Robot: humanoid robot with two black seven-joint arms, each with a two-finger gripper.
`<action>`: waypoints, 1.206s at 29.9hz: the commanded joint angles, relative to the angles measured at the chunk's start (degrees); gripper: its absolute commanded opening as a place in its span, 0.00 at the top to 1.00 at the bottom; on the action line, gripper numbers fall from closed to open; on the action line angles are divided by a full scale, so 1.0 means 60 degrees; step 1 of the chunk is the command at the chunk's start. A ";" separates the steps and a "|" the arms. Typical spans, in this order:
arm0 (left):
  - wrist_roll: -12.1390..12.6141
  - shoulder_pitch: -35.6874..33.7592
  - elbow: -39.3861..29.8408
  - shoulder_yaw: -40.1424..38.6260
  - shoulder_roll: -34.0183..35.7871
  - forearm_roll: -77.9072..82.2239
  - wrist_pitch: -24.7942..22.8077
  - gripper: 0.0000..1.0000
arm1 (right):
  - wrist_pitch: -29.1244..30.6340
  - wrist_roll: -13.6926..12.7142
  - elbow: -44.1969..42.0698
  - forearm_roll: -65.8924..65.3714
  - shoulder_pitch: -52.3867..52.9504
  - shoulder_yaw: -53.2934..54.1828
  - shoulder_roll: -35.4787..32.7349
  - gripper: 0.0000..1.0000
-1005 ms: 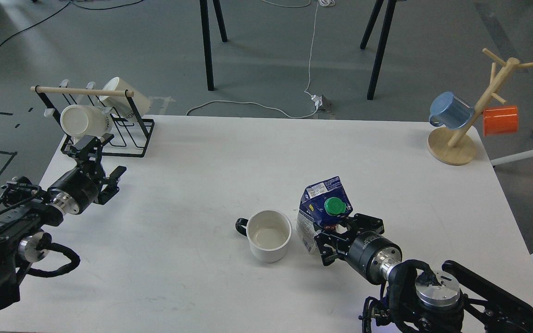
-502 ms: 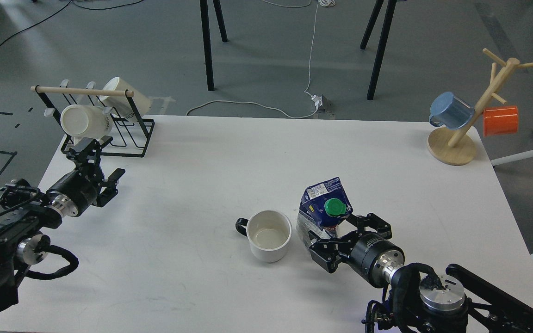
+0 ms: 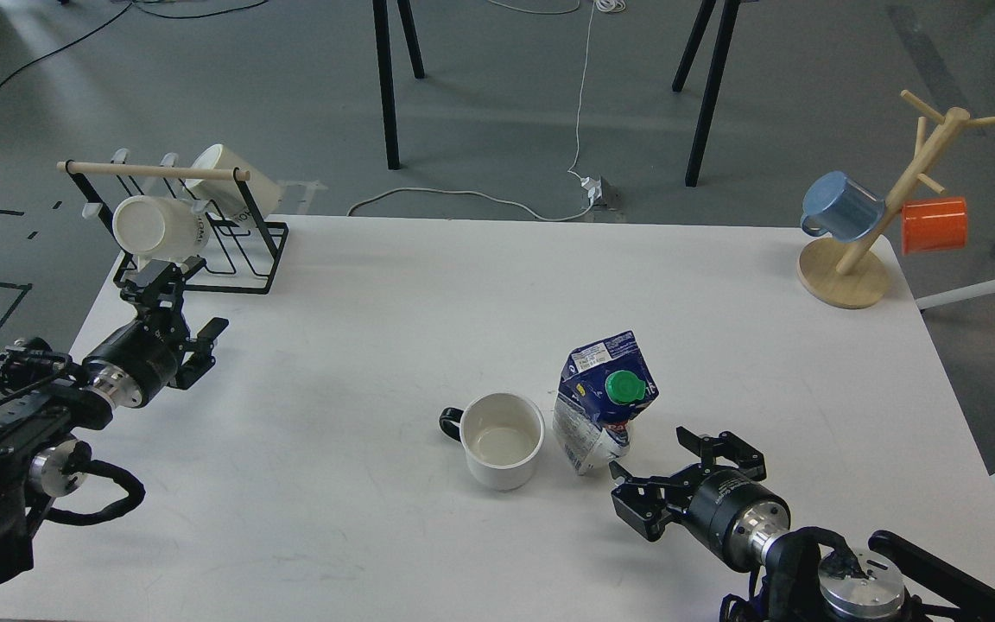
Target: Place cup and milk with both arms
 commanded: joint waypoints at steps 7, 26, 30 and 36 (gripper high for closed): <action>0.0000 0.0000 0.0017 0.0000 0.0009 0.0000 0.0000 0.01 | 0.0626 -0.0074 -0.0002 0.0042 -0.0523 0.0630 -0.1311 0.05; 0.0000 -0.0702 0.0003 -0.0102 0.0141 -0.0074 0.0000 0.01 | 0.3686 -0.1420 -0.1246 -0.3396 0.1129 0.4075 -0.2412 0.01; 0.0000 -0.1215 0.0003 -0.0102 0.0331 -0.0103 0.0000 0.01 | 0.5601 -0.1627 -0.2036 -0.4645 0.2563 0.2585 -0.2383 0.01; 0.0000 -0.1553 0.0003 -0.0044 0.0595 -0.0059 0.0000 0.01 | 0.7257 -0.1583 -0.3560 -0.4704 0.3431 0.1394 -0.2339 0.01</action>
